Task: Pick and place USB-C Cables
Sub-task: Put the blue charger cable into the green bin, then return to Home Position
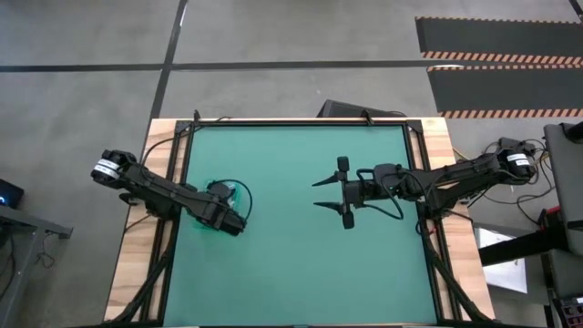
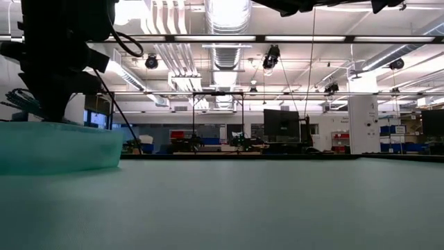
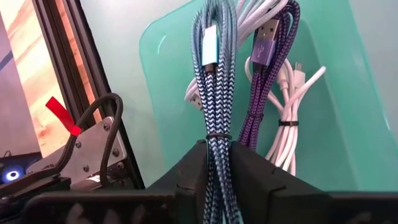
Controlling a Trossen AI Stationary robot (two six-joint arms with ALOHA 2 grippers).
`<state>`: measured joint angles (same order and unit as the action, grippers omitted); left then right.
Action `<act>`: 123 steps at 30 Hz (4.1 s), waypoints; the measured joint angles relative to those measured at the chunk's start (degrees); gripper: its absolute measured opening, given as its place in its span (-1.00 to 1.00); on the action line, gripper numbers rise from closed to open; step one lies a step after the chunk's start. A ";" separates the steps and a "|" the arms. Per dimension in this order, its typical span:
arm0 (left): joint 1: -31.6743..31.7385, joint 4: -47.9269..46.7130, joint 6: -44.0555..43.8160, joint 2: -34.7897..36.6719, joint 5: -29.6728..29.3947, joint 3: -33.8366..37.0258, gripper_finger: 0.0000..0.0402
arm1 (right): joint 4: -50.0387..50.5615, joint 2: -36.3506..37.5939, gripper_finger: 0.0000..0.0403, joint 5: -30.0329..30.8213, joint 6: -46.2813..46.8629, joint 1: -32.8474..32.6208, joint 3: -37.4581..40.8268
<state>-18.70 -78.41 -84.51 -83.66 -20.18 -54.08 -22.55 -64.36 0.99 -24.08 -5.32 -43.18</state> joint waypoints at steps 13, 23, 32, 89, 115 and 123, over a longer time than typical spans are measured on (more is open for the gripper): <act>0.33 0.02 3.88 0.07 0.43 -1.40 -0.46 | 0.01 0.00 0.10 0.00 0.00 0.00 0.00; 0.33 0.03 11.87 1.63 0.04 -5.76 -0.45 | 0.03 0.00 0.10 -0.04 -0.92 0.00 0.37; 0.33 14.22 34.88 5.44 0.20 -6.35 -0.57 | -0.08 0.17 0.10 -1.64 -1.49 0.87 1.17; 3.13 57.37 63.89 70.41 1.56 37.76 -0.98 | -0.39 5.68 0.10 -10.60 0.76 9.51 7.68; 3.10 59.02 64.55 82.31 0.28 47.63 -0.98 | -3.07 28.03 0.10 -10.01 2.65 15.04 22.19; 3.10 60.34 66.93 82.33 0.31 47.78 -0.98 | -3.08 37.38 0.10 -10.01 4.67 18.19 27.71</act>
<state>-15.59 -18.07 -17.58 -1.32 -19.87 -6.30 -25.63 -26.98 -9.02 -19.41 12.86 -15.47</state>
